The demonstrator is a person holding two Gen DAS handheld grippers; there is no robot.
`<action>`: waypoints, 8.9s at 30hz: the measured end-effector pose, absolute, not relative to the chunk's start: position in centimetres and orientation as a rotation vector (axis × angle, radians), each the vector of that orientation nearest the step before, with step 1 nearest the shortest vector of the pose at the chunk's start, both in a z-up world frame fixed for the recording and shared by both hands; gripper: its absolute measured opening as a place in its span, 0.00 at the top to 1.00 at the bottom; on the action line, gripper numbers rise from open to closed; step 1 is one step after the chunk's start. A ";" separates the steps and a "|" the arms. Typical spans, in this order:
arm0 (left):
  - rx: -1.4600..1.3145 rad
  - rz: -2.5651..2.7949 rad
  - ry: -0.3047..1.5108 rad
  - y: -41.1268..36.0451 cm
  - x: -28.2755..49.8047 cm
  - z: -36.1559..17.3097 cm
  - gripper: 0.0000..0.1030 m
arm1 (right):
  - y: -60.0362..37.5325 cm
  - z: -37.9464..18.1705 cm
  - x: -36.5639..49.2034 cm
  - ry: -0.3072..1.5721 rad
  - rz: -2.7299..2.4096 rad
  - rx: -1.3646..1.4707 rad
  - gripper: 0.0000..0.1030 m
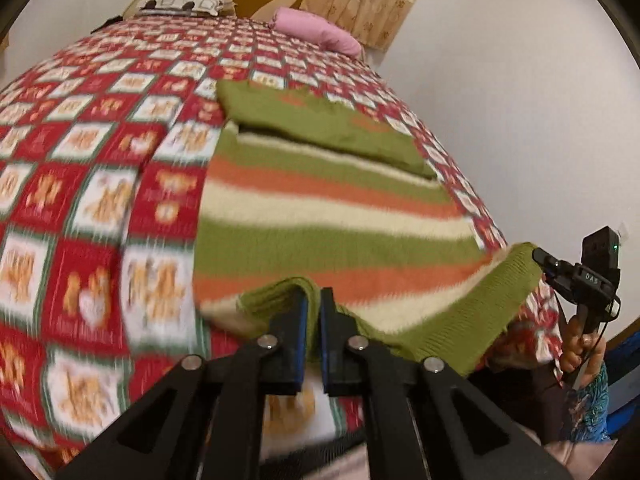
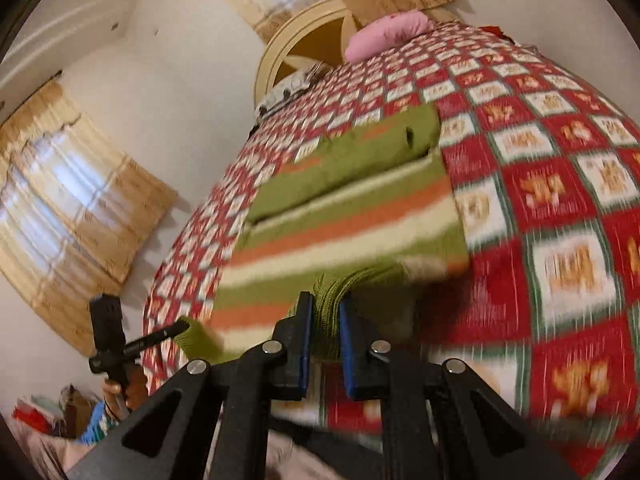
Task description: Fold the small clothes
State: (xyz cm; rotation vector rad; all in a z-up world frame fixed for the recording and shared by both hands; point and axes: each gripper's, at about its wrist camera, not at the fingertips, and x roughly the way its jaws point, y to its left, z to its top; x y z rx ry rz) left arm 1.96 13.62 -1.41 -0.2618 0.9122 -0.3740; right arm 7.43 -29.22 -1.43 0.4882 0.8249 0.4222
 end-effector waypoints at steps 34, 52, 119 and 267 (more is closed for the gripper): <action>0.062 -0.361 0.868 11.6 14.7 -6.0 0.49 | -27.3 -3.6 12.8 0.670 0.132 0.228 0.43; -0.016 -0.327 0.855 12.3 15.8 -6.5 0.57 | -26.9 -3.6 15.1 0.731 0.120 0.114 0.43; -0.214 -0.063 0.826 12.1 40.7 -4.8 0.92 | -22.3 -6.9 45.4 0.721 -0.008 -0.069 0.91; -0.268 -0.285 0.749 2.5 24.9 -6.1 0.84 | -8.2 -9.0 36.6 0.893 0.470 0.308 0.87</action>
